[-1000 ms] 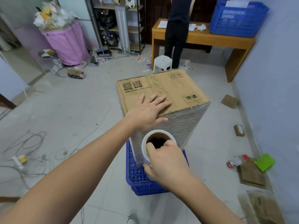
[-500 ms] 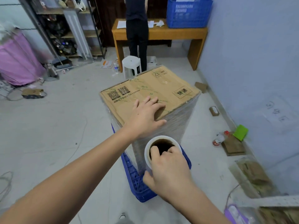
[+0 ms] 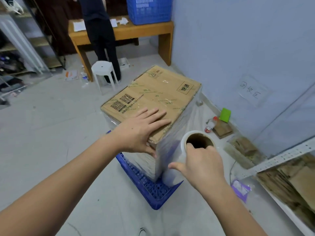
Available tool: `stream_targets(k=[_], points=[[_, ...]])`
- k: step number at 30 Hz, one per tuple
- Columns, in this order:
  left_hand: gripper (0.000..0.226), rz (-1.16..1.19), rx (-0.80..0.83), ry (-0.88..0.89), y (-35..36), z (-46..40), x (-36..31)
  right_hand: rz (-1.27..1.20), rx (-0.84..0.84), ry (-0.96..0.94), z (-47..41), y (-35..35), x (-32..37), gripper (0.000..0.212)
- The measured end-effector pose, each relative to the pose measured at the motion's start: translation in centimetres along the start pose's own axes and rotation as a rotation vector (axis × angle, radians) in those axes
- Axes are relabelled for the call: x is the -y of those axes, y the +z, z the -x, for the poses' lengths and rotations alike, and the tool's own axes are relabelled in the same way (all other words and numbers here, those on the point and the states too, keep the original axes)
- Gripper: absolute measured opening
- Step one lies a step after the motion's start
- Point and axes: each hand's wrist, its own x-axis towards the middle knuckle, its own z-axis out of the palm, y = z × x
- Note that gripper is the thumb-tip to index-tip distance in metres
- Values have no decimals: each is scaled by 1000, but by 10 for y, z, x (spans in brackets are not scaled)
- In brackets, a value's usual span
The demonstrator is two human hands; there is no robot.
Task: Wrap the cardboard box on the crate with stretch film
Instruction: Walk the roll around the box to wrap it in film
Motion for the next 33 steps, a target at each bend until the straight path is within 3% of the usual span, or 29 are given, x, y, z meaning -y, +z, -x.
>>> stream_targets(k=[3,7,11,15,22,26,30,33], points=[[118,-65,-80,8,10,0,2,50,-8,35,-10,-3,0,60],[114,-82,-83,6,9,1,1,32,-33,17,0,5,-7,48],[113,-103,-57,-2,8,2,-3,47,-170,-167,21,19,-9,55],[111,-96,-45,-25,6,4,-7,27,-188,-260,28,19,-12,62],[110,-107,-46,-50,7,5,-9,42,-106,-595,29,15,0,39],[106,-92,-65,-66,7,4,-7,26,-29,-472,30,-1,22,43],[107,-91,-64,-70,7,5,-9,23,-89,-327,41,5,32,63],[109,-85,-60,-82,7,5,-10,44,-181,-336,42,12,27,54]])
